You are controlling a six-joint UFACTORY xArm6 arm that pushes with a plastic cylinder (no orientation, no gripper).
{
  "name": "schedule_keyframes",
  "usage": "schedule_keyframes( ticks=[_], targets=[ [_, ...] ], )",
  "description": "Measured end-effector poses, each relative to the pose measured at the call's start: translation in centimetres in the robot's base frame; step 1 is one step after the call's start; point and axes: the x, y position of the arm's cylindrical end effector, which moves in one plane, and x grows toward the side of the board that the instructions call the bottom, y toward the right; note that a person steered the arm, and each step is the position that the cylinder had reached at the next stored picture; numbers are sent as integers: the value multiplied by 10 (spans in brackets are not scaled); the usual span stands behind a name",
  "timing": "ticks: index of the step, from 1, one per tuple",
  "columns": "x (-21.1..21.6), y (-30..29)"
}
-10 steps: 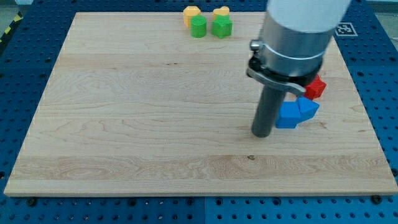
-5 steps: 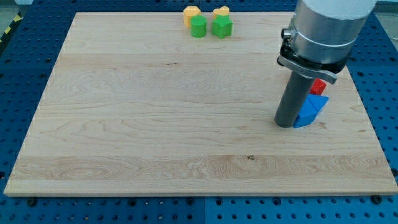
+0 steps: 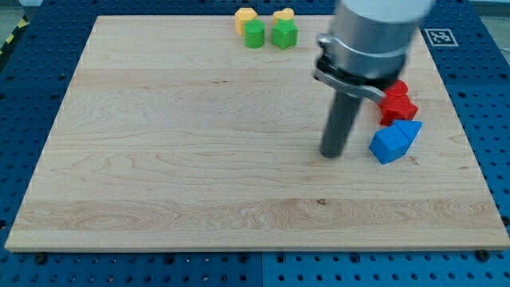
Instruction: Place the blue blocks in a vertical line at the bottom of the red star
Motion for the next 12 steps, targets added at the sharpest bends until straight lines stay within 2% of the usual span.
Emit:
schedule_keyframes(
  ticks=[1, 3, 4, 9, 11, 12],
  targets=[
    [-47, 3],
    [-28, 25],
    [-27, 59],
    [47, 92],
    [60, 34],
    [88, 43]
  ],
)
